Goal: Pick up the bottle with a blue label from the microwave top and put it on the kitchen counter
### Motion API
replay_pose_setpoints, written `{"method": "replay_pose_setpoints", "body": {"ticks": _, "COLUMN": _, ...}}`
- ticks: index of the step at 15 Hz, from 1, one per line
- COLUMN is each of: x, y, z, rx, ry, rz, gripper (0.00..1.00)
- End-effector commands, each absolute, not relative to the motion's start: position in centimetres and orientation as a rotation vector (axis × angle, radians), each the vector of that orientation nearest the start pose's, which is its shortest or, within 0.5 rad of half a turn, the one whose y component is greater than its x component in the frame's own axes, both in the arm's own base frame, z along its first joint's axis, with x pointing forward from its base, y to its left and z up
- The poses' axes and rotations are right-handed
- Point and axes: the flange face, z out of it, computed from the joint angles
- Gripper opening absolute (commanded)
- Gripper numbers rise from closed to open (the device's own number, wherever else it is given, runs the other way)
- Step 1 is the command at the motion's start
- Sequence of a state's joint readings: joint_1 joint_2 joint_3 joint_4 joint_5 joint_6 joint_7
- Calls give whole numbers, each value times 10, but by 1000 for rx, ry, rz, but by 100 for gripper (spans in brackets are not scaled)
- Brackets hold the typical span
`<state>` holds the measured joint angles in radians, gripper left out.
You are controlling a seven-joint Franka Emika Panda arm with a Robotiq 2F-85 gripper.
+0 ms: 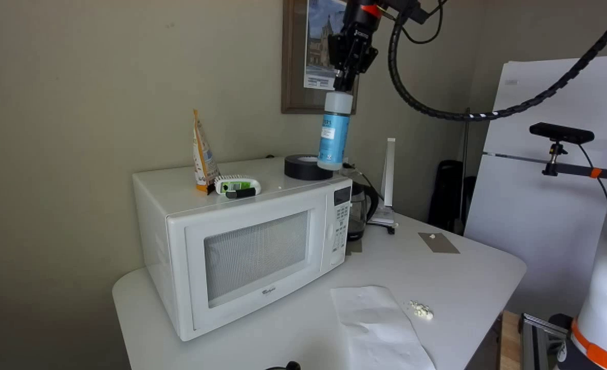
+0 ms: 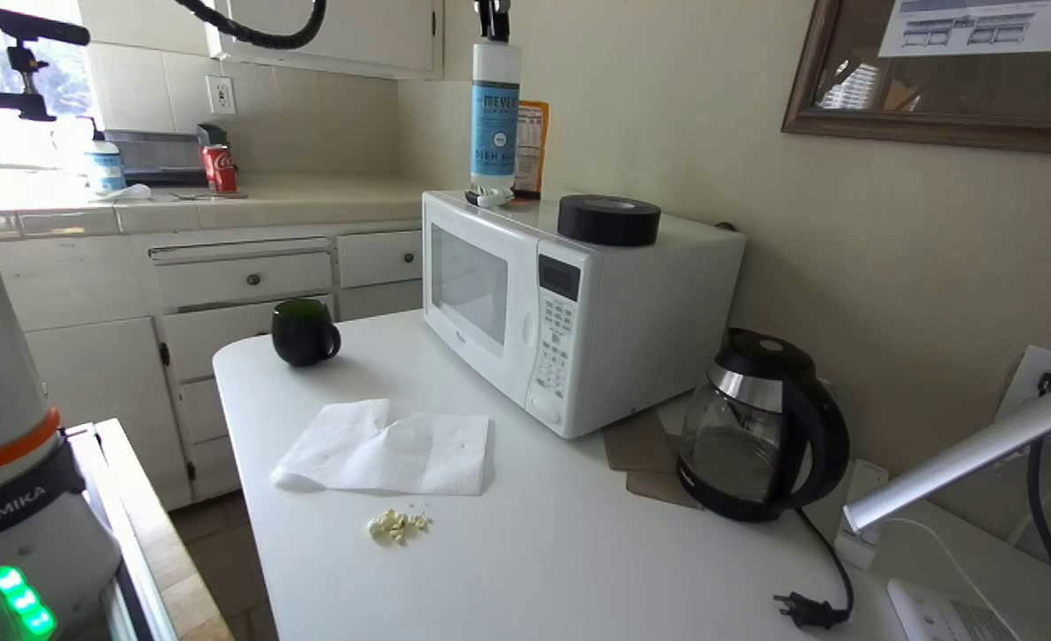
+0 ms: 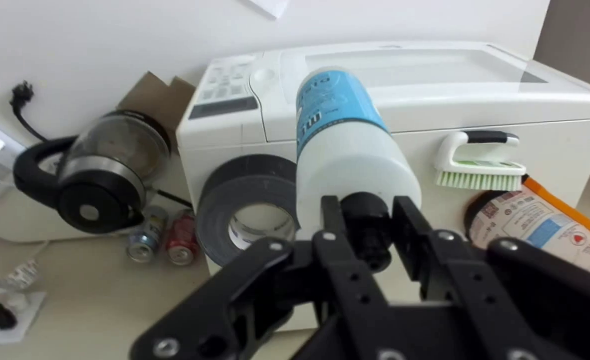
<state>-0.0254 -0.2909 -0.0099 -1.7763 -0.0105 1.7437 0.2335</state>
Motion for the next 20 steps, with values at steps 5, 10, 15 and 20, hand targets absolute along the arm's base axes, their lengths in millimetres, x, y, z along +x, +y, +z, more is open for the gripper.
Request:
{"method": "replay_pose_setpoints", "body": {"ticks": 5, "x": 388, "y": -102, "z": 599, "rx": -2910, "ry": 1053, "rz": -363, "gripper": 7}}
{"method": "replay_pose_setpoints", "body": {"ticks": 10, "x": 380, "y": -131, "z": 554, "rx": -2879, "ry": 1050, "rz": -302, "gripper": 30}}
{"method": "replay_pose_setpoints", "body": {"ticks": 15, "x": 380, "y": -164, "z": 527, "rx": -2879, "ry": 1063, "rz": -287, "gripper": 7}}
{"method": "replay_pose_setpoints", "body": {"ticks": 20, "x": 386, "y": -228, "z": 507, "rx": -2968, "ry": 852, "rz": -263, "gripper": 7}}
